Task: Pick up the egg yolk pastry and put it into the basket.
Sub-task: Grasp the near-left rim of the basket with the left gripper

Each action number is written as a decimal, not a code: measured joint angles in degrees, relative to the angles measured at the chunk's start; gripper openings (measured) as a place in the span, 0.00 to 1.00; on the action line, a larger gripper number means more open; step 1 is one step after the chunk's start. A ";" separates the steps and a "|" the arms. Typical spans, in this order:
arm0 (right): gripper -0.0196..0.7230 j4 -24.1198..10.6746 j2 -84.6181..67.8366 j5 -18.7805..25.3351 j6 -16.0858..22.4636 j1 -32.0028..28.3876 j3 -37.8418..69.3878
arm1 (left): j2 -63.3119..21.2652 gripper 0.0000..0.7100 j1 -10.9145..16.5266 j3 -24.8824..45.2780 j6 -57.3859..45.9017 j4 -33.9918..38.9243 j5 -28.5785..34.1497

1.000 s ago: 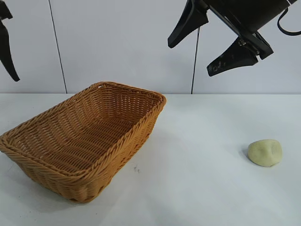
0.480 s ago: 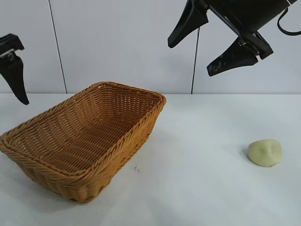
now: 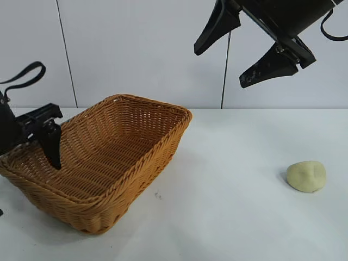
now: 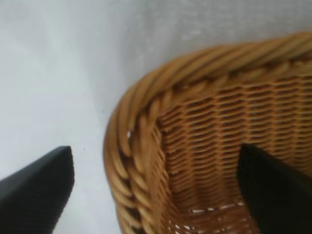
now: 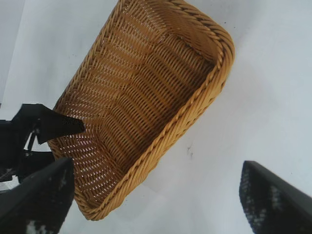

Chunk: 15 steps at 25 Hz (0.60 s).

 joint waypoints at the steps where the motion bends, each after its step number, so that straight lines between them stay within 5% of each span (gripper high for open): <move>1: 0.88 0.00 0.00 0.00 0.00 0.00 0.00 | 0.62 0.98 0.00 0.06 0.00 0.00 -0.13; 6: 0.88 0.00 0.00 0.00 0.00 0.00 0.00 | 1.28 0.90 0.00 0.24 0.00 0.00 -0.39; 13: 0.88 0.00 0.00 0.00 0.00 0.00 0.00 | 1.28 0.23 0.00 0.50 -0.27 -2.60 -0.32; 15: 0.88 0.00 0.00 0.00 0.00 0.00 0.00 | 1.28 0.22 0.06 0.50 -0.20 -4.02 -0.92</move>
